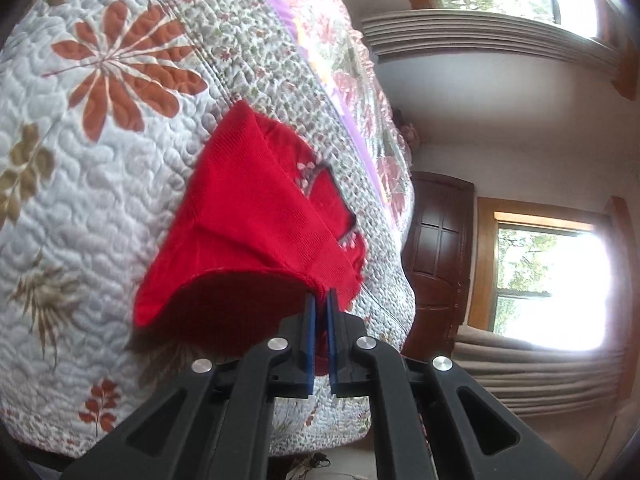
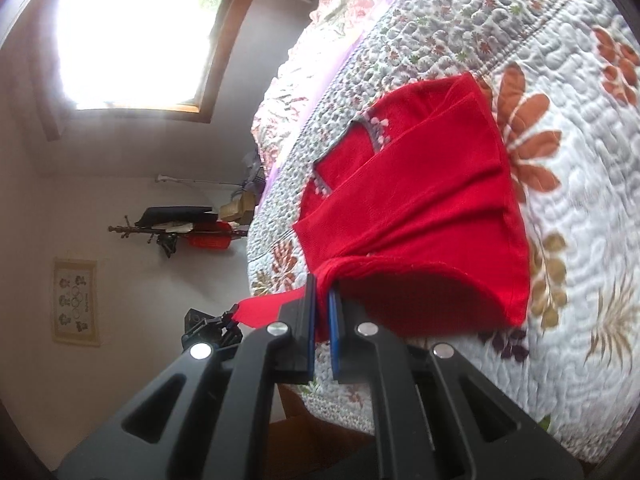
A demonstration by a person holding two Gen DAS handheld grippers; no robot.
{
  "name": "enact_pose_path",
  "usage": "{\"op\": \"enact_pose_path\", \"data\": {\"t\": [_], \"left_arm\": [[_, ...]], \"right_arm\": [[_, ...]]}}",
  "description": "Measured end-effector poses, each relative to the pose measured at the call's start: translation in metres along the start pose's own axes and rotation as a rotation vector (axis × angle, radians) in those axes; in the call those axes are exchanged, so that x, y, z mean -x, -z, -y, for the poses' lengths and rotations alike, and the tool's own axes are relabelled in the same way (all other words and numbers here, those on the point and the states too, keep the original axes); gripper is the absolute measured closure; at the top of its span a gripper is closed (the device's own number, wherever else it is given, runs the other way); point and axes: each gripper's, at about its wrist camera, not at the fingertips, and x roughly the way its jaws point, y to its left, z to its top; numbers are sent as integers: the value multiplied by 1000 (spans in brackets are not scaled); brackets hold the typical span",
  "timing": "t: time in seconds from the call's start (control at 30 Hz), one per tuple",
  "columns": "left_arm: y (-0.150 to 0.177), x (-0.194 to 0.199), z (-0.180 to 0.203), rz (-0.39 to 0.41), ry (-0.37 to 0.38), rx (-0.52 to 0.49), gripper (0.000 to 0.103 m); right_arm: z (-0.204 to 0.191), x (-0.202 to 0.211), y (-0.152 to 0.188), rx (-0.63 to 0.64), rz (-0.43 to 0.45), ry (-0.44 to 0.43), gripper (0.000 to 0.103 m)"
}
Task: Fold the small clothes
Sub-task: 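Lift the hem with both tools and fold it up toward the neckline, then open both tools and lay the folded hem on the sweater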
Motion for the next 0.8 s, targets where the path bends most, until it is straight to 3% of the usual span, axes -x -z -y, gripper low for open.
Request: {"op": "enact_pose_path", "data": {"t": [0.4,0.53,0.6,0.63,0.73,0.8], "left_arm": [[-70,-87,-48,-63,-111,78,98],[-91,-103,-56,-58,-119,92,93],[-98,-106,-57,-60,-112,95,89],[-102,-107,-57,-62,-115,92,81],[-109,-100,-50,-43,-116,69,62],[-110,-94,-41,-33,-120,40,59]], "right_arm": [[57,-74,-78,-93,-52,125,99],[76,-89,-97,-125,-46,157,98],[84,-92,-103,-147,-34,182,92],[86,-92,-106,-152,-28,185,91],[80,-84,-109,-137,-2,193,68],[66,-77,-107,-85,6,211,65]]}}
